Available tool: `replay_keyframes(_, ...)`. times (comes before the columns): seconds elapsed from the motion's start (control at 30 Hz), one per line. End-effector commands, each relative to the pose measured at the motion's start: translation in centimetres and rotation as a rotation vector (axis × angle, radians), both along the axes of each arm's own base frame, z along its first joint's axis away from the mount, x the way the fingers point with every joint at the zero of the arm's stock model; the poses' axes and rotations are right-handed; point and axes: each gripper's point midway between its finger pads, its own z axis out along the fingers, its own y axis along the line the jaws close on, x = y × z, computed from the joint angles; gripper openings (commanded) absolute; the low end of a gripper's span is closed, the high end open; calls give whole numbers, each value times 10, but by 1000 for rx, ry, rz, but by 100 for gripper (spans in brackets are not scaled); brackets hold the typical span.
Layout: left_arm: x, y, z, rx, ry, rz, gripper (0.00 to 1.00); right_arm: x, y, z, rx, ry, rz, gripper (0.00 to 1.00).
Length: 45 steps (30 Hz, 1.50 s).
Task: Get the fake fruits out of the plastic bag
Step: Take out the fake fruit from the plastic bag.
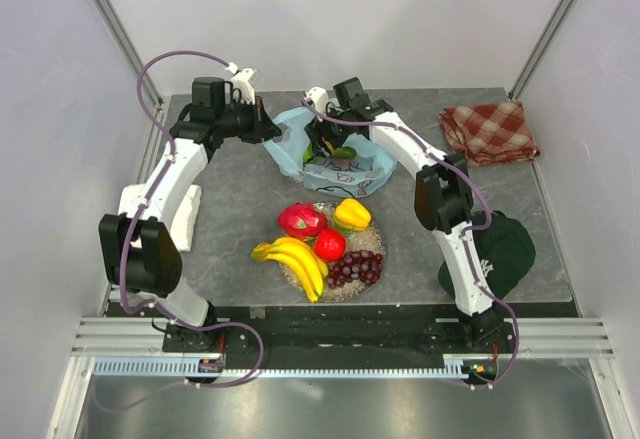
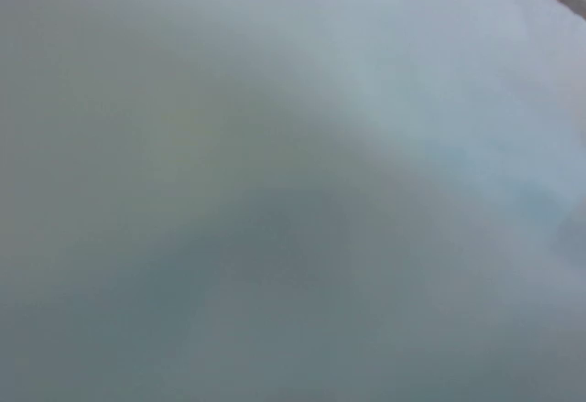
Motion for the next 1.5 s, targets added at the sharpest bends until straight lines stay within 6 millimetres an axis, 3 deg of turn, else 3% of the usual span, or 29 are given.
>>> replay_keyframes(0.0,-7,4,-8,33,6,-1,2,42,2,11,-6,-149,-34,77)
replay_keyframes(0.33,-6,10,-18,61,17,8,2,66,-33,-4,-66,-182,-87,78)
replay_keyframes(0.6,-2,11,-14,71,3,11,2,62,-56,-41,-192,-168,-80,86)
replay_keyframes(0.77,-1,11,-13,77,-3,12,2,55,-59,-39,-212,-169,-35,88)
replay_keyframes(0.8,-1,12,-14,79,-2,15,2,53,-57,-30,-200,-182,-17,89)
replay_keyframes(0.93,-1,11,-15,77,3,13,2,46,-66,-34,-253,-184,-1,89)
replay_keyframes(1.1,2,11,-13,76,-2,13,2,40,-75,-55,-308,-139,8,88)
replay_keyframes(1.17,2,11,-11,76,-8,15,2,38,-74,-58,-311,-127,6,84)
replay_keyframes(1.2,2,11,-11,76,-8,15,2,39,-75,-57,-305,-124,2,77)
replay_keyframes(1.33,3,11,-11,73,-9,15,2,34,-64,-23,-223,-143,11,59)
replay_keyframes(1.37,4,11,-11,72,-10,17,2,32,-62,4,-191,-174,8,57)
replay_keyframes(1.43,5,10,-12,71,-6,18,2,21,-56,28,-126,-163,11,55)
replay_keyframes(1.47,6,10,-13,69,-7,19,2,15,-54,58,-85,-193,15,55)
